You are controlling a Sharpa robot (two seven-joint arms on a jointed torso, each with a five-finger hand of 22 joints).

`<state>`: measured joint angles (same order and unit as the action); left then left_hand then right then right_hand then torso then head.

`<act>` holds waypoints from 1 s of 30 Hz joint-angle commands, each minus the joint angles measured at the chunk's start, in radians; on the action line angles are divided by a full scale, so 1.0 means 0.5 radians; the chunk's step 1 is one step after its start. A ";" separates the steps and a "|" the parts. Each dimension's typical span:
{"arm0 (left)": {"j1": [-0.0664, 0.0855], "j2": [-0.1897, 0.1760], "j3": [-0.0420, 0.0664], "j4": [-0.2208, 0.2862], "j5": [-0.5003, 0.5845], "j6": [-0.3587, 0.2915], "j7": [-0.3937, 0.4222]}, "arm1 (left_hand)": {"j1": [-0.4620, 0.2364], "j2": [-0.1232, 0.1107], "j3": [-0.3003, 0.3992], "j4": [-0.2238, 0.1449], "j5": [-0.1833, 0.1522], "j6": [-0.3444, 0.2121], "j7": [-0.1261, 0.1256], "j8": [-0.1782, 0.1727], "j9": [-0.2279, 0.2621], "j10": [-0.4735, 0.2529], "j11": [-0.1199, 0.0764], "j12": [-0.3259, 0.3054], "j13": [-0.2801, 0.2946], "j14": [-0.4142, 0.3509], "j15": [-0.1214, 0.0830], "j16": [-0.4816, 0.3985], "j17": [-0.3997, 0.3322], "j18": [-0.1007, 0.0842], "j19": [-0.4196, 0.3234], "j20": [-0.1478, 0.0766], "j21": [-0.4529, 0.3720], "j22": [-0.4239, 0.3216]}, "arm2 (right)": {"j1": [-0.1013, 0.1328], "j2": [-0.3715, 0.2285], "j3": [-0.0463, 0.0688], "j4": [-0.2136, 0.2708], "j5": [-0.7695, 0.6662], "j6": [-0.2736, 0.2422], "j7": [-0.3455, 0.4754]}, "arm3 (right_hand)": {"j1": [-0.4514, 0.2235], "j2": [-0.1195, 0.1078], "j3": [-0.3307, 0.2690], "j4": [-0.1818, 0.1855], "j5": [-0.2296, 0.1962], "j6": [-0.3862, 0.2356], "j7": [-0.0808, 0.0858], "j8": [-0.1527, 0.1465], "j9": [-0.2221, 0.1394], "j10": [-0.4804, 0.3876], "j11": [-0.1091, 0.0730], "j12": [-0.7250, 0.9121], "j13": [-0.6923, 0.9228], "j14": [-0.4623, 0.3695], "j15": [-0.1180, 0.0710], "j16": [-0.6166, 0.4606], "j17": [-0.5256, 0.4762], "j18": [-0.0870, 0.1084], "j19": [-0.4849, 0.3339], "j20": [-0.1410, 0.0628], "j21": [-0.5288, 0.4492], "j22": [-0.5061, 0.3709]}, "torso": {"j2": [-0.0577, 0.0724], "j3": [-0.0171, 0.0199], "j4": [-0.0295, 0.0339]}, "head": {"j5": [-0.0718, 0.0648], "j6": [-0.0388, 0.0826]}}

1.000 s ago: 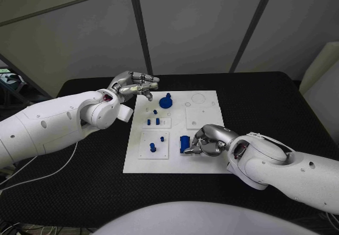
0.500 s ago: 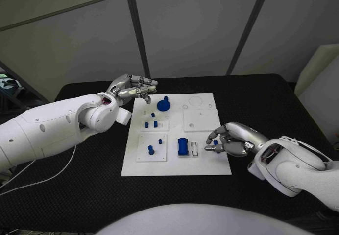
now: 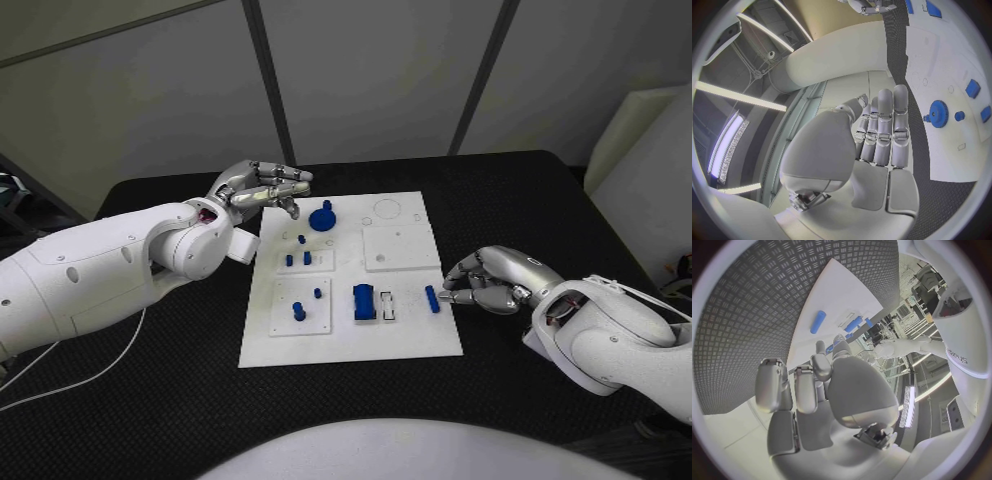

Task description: Assemble the parts on the task board

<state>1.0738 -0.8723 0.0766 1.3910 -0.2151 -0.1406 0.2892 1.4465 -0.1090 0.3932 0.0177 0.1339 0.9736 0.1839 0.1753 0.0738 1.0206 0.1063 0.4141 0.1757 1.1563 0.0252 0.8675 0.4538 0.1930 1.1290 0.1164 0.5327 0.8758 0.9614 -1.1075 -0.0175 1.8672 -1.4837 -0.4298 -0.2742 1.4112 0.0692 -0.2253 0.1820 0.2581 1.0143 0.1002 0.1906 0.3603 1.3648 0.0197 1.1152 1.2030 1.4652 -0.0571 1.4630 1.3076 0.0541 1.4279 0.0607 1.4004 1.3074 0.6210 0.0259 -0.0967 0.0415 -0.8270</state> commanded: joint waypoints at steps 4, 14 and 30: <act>-0.002 -0.004 0.001 0.006 0.007 0.017 0.023 | 0.004 0.004 0.002 -0.003 0.002 -0.011 0.004 0.013 -0.002 -0.015 0.004 0.009 0.002 -0.010 -0.001 -0.006 -0.002 -0.023 0.000 0.001 -0.011 0.003 | -0.002 0.016 -0.001 -0.003 -0.211 -0.054 -0.316 | -0.064 -0.033 -0.016 0.048 0.021 0.029 0.004 -0.029 -0.016 -0.018 0.001 -0.022 -0.001 0.130 0.018 -0.014 0.128 0.011 -0.009 0.006 -0.019 0.076 | 0.001 -0.0009 0.000 | -0.016 0.002; -0.009 -0.006 0.001 0.007 0.007 0.019 0.025 | 0.004 0.004 0.002 -0.003 0.002 -0.011 0.004 0.013 -0.002 -0.015 0.004 0.009 0.002 -0.010 -0.001 -0.006 -0.002 -0.023 0.000 0.001 -0.011 0.003 | -0.069 0.126 -0.001 -0.055 -0.237 0.000 -0.450 | -0.158 -0.128 -0.096 0.134 0.163 0.007 0.016 -0.069 -0.035 -0.050 0.014 -0.074 -0.033 0.123 0.028 -0.040 0.097 0.022 -0.039 0.013 -0.064 0.027 | 0.005 -0.0003 0.004 | -0.028 0.000; -0.013 -0.009 0.001 0.007 0.007 0.022 0.023 | 0.004 0.003 0.003 -0.004 0.002 -0.011 0.003 0.014 -0.002 -0.015 0.004 0.010 0.002 -0.011 -0.001 -0.005 -0.003 -0.023 -0.001 0.001 -0.012 0.004 | -0.101 0.207 -0.001 -0.088 -0.241 -0.026 -0.498 | -0.161 -0.118 -0.103 0.152 0.153 0.033 0.009 -0.055 -0.029 -0.032 0.010 -0.038 -0.005 0.126 0.026 -0.035 0.108 0.021 -0.033 0.013 -0.059 0.035 | 0.003 -0.0019 0.008 | -0.024 -0.011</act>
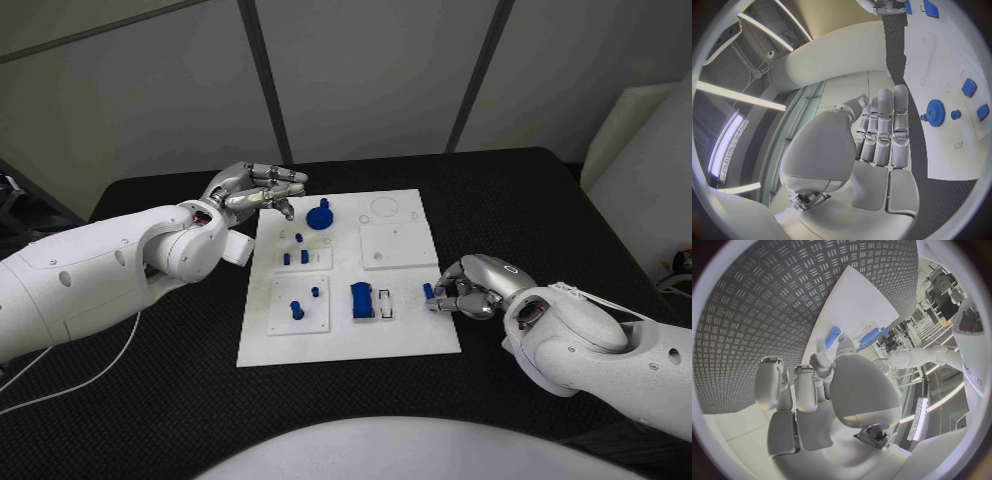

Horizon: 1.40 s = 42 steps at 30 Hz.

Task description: Assemble the parts on the task board

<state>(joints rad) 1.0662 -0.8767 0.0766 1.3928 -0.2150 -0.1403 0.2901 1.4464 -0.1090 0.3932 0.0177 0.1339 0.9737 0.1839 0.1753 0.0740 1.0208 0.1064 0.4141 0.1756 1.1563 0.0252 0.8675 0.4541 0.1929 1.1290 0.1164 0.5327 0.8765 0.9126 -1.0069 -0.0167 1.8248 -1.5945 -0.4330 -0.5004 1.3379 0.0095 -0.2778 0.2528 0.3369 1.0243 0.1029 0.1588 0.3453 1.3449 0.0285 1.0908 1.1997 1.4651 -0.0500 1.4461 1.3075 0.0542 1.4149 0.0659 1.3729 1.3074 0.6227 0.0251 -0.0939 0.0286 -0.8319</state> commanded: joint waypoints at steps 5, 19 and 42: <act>0.002 -0.002 0.001 0.002 0.007 0.022 0.021 | 0.004 0.003 0.003 -0.004 0.002 -0.011 0.003 0.014 -0.003 -0.016 0.004 0.010 0.002 -0.011 -0.001 -0.005 -0.003 -0.023 -0.001 0.001 -0.012 0.003 | -0.004 0.024 -0.002 -0.012 -0.024 -0.006 -0.070 | -0.014 0.003 0.002 0.013 -0.004 0.015 0.002 0.010 0.002 0.009 -0.009 0.014 0.004 0.127 0.011 0.000 0.110 0.020 -0.006 0.003 -0.004 0.035 | 0.002 -0.0008 0.001 | 0.004 -0.003; 0.002 -0.009 0.001 0.013 0.007 0.019 0.022 | 0.005 0.004 0.004 -0.006 0.002 -0.012 0.003 0.015 -0.003 -0.016 0.003 0.012 0.002 -0.012 -0.001 -0.005 -0.004 -0.022 -0.002 0.001 -0.011 0.003 | -0.005 0.088 -0.002 -0.046 -0.290 0.339 -0.156 | 0.182 -0.016 0.021 -0.102 -0.168 0.028 -0.002 0.035 0.016 -0.011 -0.015 0.009 0.007 0.125 0.005 -0.009 0.105 0.024 -0.015 -0.004 -0.023 0.019 | 0.003 -0.0002 0.003 | 0.022 0.001; 0.002 -0.014 0.001 0.017 0.007 0.020 0.017 | 0.008 0.004 0.008 -0.010 0.003 -0.013 0.003 0.016 -0.003 -0.019 0.003 0.014 0.002 -0.013 -0.002 -0.005 -0.005 -0.022 -0.003 0.001 -0.011 0.005 | -0.005 0.120 -0.003 -0.037 -0.284 0.381 -0.178 | 0.408 0.242 0.270 -0.192 -0.209 0.102 -0.049 0.051 0.010 0.019 -0.057 0.048 0.039 0.138 -0.030 0.022 0.164 0.013 0.020 -0.033 0.011 0.065 | 0.004 0.0010 0.006 | 0.026 -0.001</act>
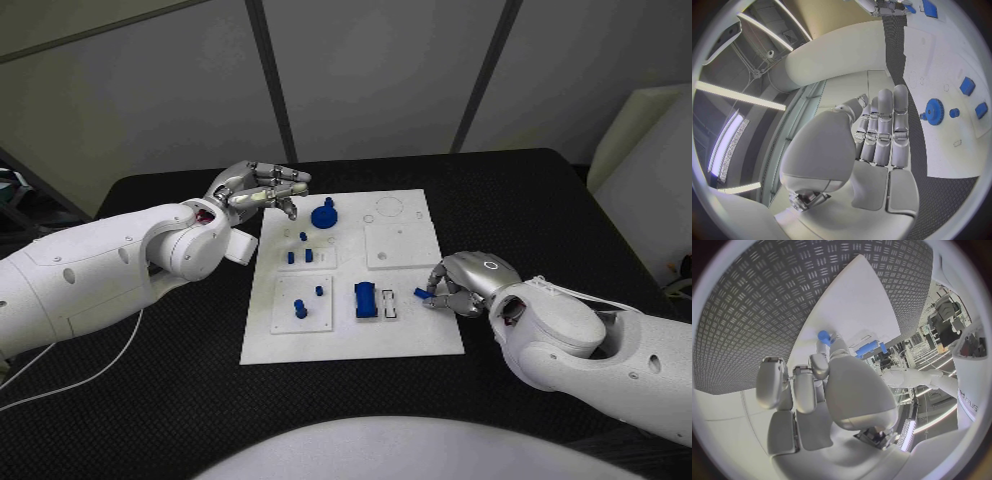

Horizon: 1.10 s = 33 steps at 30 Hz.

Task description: Assemble the parts on the task board

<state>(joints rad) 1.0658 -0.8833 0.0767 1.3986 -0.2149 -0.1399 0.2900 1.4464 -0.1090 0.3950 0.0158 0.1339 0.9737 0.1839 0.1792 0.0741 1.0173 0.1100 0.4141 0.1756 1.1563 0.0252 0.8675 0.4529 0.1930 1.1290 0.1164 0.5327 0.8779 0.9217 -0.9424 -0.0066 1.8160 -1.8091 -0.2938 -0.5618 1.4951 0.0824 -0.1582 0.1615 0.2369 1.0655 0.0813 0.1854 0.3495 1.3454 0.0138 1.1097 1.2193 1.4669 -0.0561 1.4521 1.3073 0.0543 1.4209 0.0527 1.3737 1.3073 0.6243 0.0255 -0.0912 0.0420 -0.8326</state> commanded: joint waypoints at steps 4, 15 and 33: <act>0.002 -0.001 0.001 0.005 0.006 0.018 0.017 | 0.011 0.004 0.006 -0.010 0.003 -0.014 0.003 0.009 -0.003 -0.012 -0.004 0.014 0.002 -0.014 -0.002 -0.005 -0.003 -0.022 -0.004 0.000 -0.011 0.003 | -0.023 -0.019 -0.022 -0.007 0.250 0.082 -0.053 | 0.125 0.118 0.103 -0.031 -0.018 0.039 -0.012 -0.009 -0.006 0.026 -0.034 0.011 0.002 0.137 -0.023 0.017 0.177 0.010 0.015 -0.014 0.018 0.075 | 0.002 0.0004 0.002 | -0.005 -0.002; 0.002 -0.001 0.001 0.005 0.006 0.018 0.017 | 0.029 0.007 0.022 -0.031 0.004 -0.016 0.004 0.012 -0.004 -0.015 -0.004 0.021 0.002 -0.017 -0.004 -0.004 -0.007 -0.021 -0.006 -0.003 -0.005 0.011 | -0.022 -0.046 -0.021 0.037 0.378 -0.103 -0.053 | 0.071 0.073 0.170 -0.022 -0.106 0.060 -0.013 -0.029 -0.024 0.044 -0.034 0.018 0.011 0.140 -0.022 0.026 0.194 0.006 0.022 -0.015 0.028 0.089 | 0.002 -0.0003 -0.001 | -0.003 -0.005; 0.003 -0.001 0.001 0.012 0.006 0.020 0.017 | 0.022 0.006 0.023 -0.029 0.003 -0.017 0.006 0.013 -0.004 -0.016 -0.002 0.023 0.001 -0.017 -0.003 -0.004 -0.008 -0.022 -0.008 -0.002 -0.003 0.014 | -0.019 -0.056 -0.011 0.178 0.556 -0.459 0.066 | 0.037 0.022 0.200 -0.020 -0.111 0.091 -0.022 -0.031 -0.032 0.067 -0.041 0.054 0.040 0.147 -0.028 0.044 0.222 -0.001 0.044 -0.020 0.056 0.123 | 0.003 0.0001 0.002 | -0.007 -0.004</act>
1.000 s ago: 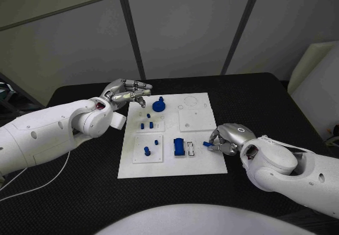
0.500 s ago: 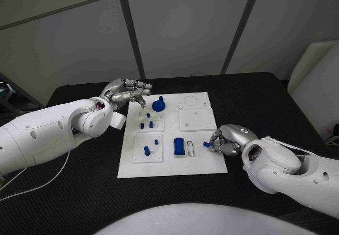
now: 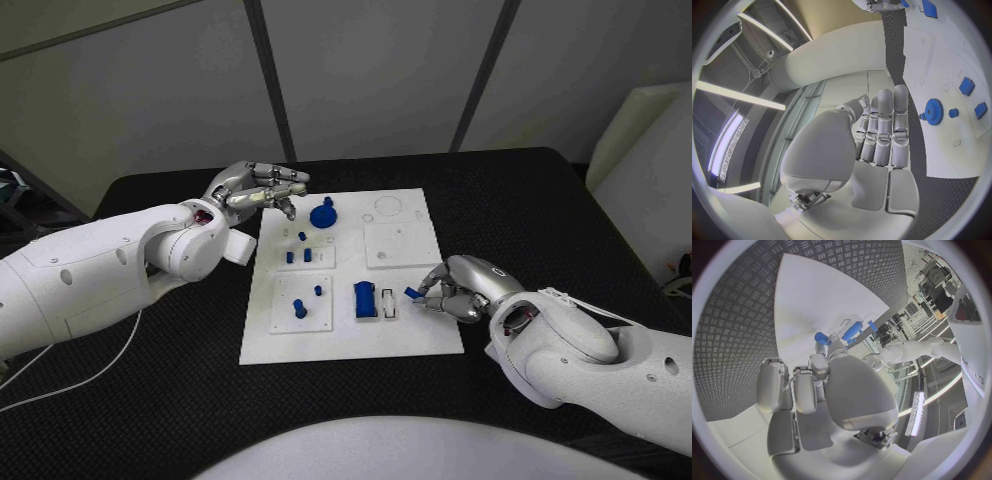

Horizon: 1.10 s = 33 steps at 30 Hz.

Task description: Assemble the parts on the task board

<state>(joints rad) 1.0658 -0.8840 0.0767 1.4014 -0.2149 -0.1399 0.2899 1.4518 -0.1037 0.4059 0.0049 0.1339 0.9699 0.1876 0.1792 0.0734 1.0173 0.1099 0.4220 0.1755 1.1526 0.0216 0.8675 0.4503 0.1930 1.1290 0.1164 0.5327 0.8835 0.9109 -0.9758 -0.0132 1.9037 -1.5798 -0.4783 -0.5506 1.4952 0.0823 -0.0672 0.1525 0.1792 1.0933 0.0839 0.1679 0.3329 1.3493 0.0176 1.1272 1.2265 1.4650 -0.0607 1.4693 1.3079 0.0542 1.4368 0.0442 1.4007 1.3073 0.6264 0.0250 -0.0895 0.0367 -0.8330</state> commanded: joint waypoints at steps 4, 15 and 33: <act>0.003 0.005 0.001 0.011 0.006 0.026 0.014 | 0.007 -0.004 0.002 -0.006 0.003 -0.009 -0.001 0.014 -0.003 -0.017 -0.001 0.008 0.001 -0.010 0.005 -0.004 -0.004 -0.023 -0.008 -0.002 -0.003 0.004 | 0.003 0.055 0.003 -0.023 0.178 -0.051 0.050 | 0.030 0.008 0.022 -0.002 0.007 0.039 -0.027 0.002 0.000 0.061 -0.049 0.022 0.029 0.151 -0.020 0.011 0.222 -0.002 0.013 -0.004 0.004 0.125 | -0.001 0.0014 -0.002 | 0.005 -0.001; 0.003 0.007 0.001 0.016 0.006 0.028 0.012 | -0.010 0.000 0.005 0.002 0.003 -0.012 0.000 0.015 -0.003 -0.021 0.000 0.010 0.000 -0.010 0.008 -0.002 -0.006 -0.024 -0.011 0.000 -0.002 0.007 | 0.004 0.173 0.005 -0.115 0.286 0.016 0.048 | -0.121 -0.032 0.039 0.084 0.195 0.099 -0.046 0.013 -0.003 0.081 -0.062 0.038 0.046 0.154 -0.029 0.022 0.241 -0.005 0.020 -0.011 0.015 0.140 | 0.001 0.0010 0.002 | 0.011 0.000; 0.003 0.002 0.002 0.026 0.006 0.039 -0.005 | -0.011 0.004 0.014 -0.002 0.004 -0.013 -0.001 0.017 -0.004 -0.024 -0.002 0.013 -0.001 -0.011 0.007 -0.001 -0.008 -0.023 -0.014 0.000 -0.002 0.009 | 0.004 0.248 0.006 -0.172 0.314 0.116 0.020 | -0.246 -0.068 0.026 0.163 0.209 0.126 -0.053 0.030 0.002 0.101 -0.068 0.058 0.066 0.156 -0.035 0.027 0.250 -0.006 0.023 -0.018 0.019 0.146 | 0.001 0.0025 -0.001 | 0.016 -0.006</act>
<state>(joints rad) 1.0659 -0.8824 0.0767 1.4120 -0.2148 -0.1345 0.2869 1.4518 -0.1037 0.4059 0.0050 0.1339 0.9700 0.1875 0.1828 0.0727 1.0111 0.1106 0.4220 0.1756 1.1525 0.0217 0.8675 0.4473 0.1930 1.1290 0.1164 0.5327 0.8869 0.9126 -0.8528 -0.0100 1.8174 -1.4326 -0.4458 -0.5383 1.3731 0.0476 -0.0553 0.2320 0.2811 1.1533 0.0639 0.1774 0.3346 1.3936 -0.0196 1.1502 1.2562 1.4615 -0.0759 1.4809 1.3076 0.0542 1.4439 0.0371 1.4054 1.3073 0.6272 0.0260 -0.0897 0.0448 -0.8354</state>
